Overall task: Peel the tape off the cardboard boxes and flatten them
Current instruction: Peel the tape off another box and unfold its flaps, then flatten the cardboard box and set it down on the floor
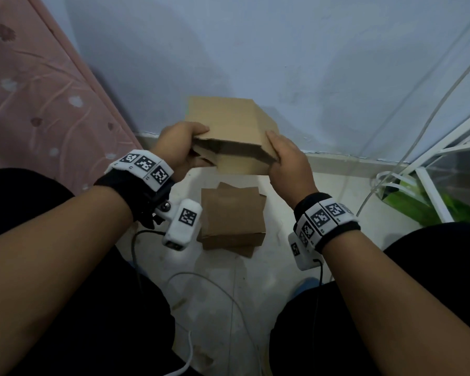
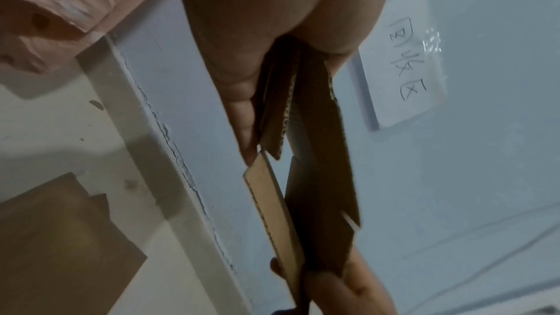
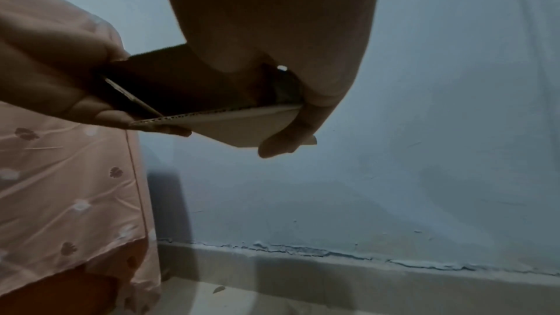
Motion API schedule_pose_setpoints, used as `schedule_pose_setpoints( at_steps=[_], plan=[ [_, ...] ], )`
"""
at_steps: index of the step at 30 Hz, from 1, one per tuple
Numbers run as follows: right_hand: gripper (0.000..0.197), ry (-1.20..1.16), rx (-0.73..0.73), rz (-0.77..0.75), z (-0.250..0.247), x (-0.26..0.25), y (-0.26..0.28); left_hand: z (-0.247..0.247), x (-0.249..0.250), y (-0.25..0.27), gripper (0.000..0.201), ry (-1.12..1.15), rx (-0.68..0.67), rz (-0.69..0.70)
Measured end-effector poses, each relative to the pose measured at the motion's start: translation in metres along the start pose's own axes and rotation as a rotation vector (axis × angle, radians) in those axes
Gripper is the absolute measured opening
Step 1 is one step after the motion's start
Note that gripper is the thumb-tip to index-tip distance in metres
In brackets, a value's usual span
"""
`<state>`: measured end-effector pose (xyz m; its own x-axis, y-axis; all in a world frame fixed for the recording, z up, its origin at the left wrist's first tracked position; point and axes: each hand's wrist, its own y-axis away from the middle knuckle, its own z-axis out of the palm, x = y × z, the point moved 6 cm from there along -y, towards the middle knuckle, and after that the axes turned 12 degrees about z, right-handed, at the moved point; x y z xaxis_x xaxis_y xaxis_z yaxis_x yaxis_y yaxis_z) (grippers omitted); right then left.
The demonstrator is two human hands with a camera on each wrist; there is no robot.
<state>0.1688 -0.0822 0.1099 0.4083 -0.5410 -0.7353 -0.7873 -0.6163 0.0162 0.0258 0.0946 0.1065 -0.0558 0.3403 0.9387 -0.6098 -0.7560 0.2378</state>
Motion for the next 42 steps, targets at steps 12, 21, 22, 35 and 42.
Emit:
schedule_pose_setpoints(
  at_steps=[12,21,22,35,42],
  plan=[
    [0.040,-0.718,0.089,0.543,0.005,0.042,0.000,0.007,0.031,0.008,0.024,-0.416,-0.066,0.388],
    [0.033,-0.218,0.239,0.496,0.005,0.044,-0.001,0.014,0.033,0.020,0.025,-1.073,-0.026,0.586],
    [0.024,-0.145,0.248,0.450,0.006,0.040,0.001,0.017,0.031,0.023,0.027,-1.137,-0.042,0.612],
    [0.017,0.072,-0.089,0.184,0.046,0.022,0.007,0.011,-0.031,-0.005,0.122,-1.421,-0.201,0.498],
    [0.037,-0.258,0.170,0.312,0.034,0.053,-0.008,-0.054,-0.068,-0.053,0.044,-0.690,-0.012,0.086]
  ],
)
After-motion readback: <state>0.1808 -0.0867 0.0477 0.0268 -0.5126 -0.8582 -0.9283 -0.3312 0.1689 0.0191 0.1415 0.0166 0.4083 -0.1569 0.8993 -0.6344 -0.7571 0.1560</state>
